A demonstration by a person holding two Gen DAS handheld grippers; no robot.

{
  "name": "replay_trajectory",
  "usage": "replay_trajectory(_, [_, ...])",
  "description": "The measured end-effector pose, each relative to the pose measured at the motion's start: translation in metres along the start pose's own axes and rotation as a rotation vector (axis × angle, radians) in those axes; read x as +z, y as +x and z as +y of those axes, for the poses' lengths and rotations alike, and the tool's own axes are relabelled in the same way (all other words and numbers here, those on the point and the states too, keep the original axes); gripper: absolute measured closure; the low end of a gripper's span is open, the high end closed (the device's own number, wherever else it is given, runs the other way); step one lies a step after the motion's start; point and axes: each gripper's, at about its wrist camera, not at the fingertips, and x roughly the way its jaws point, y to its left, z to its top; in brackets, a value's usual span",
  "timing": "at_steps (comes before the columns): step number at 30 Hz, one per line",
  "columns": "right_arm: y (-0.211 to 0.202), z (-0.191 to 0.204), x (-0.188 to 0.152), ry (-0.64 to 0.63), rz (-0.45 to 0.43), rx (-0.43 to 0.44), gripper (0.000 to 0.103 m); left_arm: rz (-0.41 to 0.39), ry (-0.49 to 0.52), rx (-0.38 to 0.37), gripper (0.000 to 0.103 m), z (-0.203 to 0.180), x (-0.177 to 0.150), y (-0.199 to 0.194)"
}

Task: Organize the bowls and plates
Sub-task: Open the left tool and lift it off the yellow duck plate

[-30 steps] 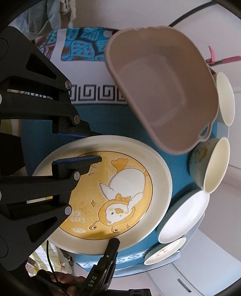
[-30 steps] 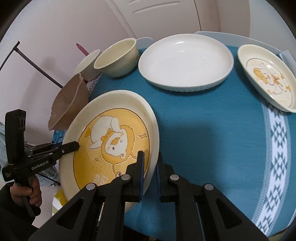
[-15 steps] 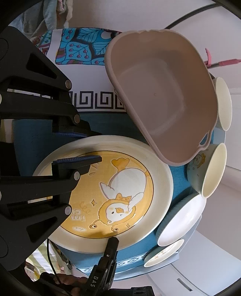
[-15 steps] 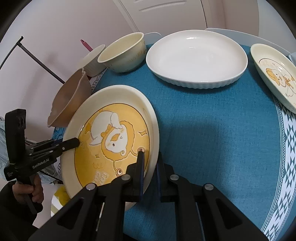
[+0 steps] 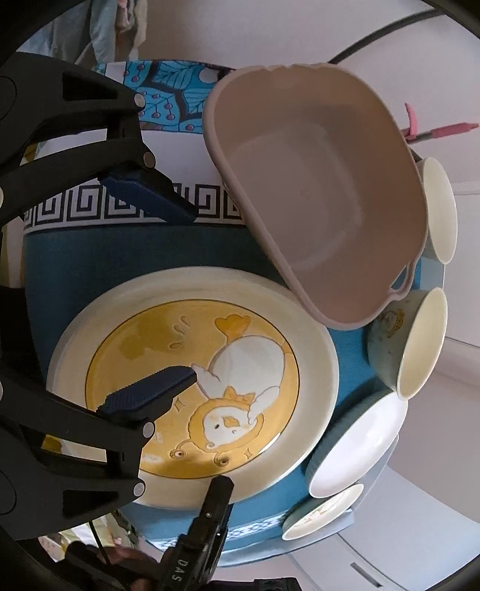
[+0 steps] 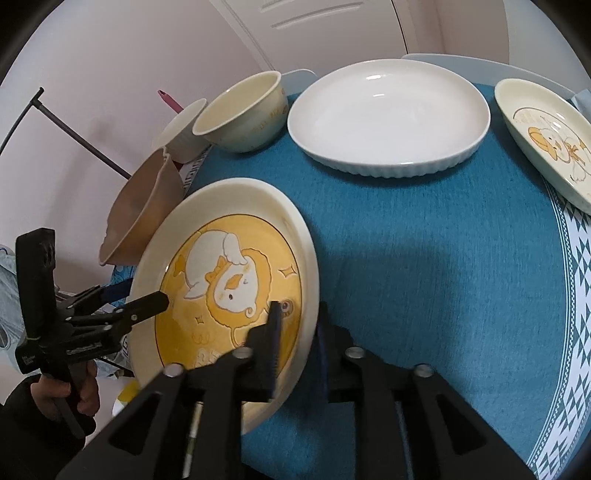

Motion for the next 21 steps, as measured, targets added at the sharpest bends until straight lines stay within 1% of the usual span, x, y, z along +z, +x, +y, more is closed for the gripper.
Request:
replay_trajectory(1, [0.000,0.000,0.000,0.001,-0.002,0.003,0.053,0.006,0.006,0.008,0.025,-0.001,0.000,0.001])
replay_trajectory(2, [0.001,0.000,0.000,0.007,0.002,0.010,0.028,0.008,0.013,0.013,0.025,-0.003,0.000,0.002])
replay_trajectory(3, [0.000,-0.002,0.000,0.018,0.000,0.015,0.018,0.009,0.018,0.017,0.025,-0.005,0.000,0.002])
replay_trajectory(8, [-0.008,-0.005,-0.001,0.032,-0.027,0.004,0.018,0.003,0.026,0.029,0.025,-0.010,-0.003,-0.003])
replay_trajectory(13, [-0.025,0.000,0.000,0.027,-0.049,-0.009,0.018,-0.005,0.010,0.034,0.025,-0.011,-0.003,-0.025])
replay_trajectory(14, [-0.031,0.002,0.001,0.023,-0.057,-0.010,0.013,-0.007,0.005,0.042,0.024,-0.012,-0.002,-0.032])
replay_trajectory(15, [-0.038,0.006,0.002,0.013,-0.067,-0.015,0.000,-0.010,0.000,0.048,0.024,-0.013,0.001,-0.041])
replay_trajectory(16, [-0.049,0.012,0.004,-0.007,-0.087,-0.023,0.000,-0.018,-0.002,0.048,0.024,-0.015,0.004,-0.049])
replay_trajectory(17, [-0.057,0.016,0.006,-0.026,-0.104,-0.033,0.000,-0.042,-0.007,0.044,0.023,-0.017,0.009,-0.063])
replay_trajectory(18, [-0.068,0.022,0.009,-0.047,-0.128,-0.049,0.000,-0.064,-0.009,0.038,0.017,-0.017,0.012,-0.073])
replay_trajectory(19, [-0.081,0.028,0.013,-0.069,-0.154,-0.065,0.000,-0.091,-0.012,0.029,0.008,-0.020,0.015,-0.083])
replay_trajectory(21, [-0.101,0.034,0.022,-0.092,-0.199,-0.089,0.000,-0.171,-0.013,0.000,0.000,-0.026,0.027,-0.105])
